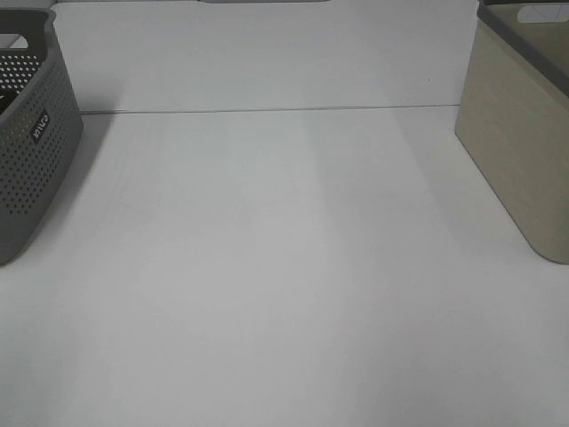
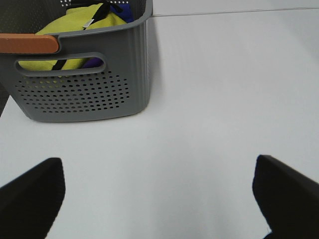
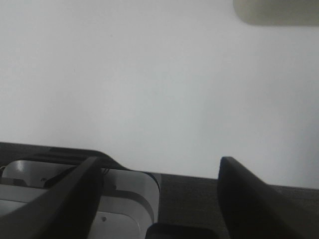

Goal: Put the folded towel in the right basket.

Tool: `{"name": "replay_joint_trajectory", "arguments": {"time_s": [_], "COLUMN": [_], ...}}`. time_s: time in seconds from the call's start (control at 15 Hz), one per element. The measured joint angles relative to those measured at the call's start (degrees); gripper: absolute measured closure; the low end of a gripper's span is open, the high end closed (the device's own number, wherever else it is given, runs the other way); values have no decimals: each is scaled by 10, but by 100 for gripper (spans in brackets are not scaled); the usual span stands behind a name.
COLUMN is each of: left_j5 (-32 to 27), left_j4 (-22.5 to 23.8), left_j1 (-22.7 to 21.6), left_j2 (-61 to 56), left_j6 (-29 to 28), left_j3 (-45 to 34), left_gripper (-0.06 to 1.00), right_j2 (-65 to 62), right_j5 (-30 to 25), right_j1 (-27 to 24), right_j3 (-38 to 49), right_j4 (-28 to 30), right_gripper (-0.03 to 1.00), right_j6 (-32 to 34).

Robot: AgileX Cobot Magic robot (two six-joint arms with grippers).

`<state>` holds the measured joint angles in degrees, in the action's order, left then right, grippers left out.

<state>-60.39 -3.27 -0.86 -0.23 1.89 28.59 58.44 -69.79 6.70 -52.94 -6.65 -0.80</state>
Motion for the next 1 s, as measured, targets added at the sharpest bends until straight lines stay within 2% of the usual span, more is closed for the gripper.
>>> {"name": "replay_joint_trajectory", "arguments": {"time_s": [0.13,0.4,0.47,1.0], "left_j5": [0,0,0,0], "left_j4": [0,0,0,0], "left_j1": [0,0,0,0], "left_j2": [0,0,0,0], "left_j6": [0,1,1,1], "left_j3": [0,0,0,0], "left_gripper": [-2,-2,-2,-2], "right_j2": [-96,-261,-338,-534], "right_j5": [7,85,101,90], "right_j1": [0,0,0,0], "right_j3": [83,199,225,237], "right_j4": [0,1,5,10], "right_gripper": [33,33,33,33], "right_j6": [0,-9,-25,-36]}}
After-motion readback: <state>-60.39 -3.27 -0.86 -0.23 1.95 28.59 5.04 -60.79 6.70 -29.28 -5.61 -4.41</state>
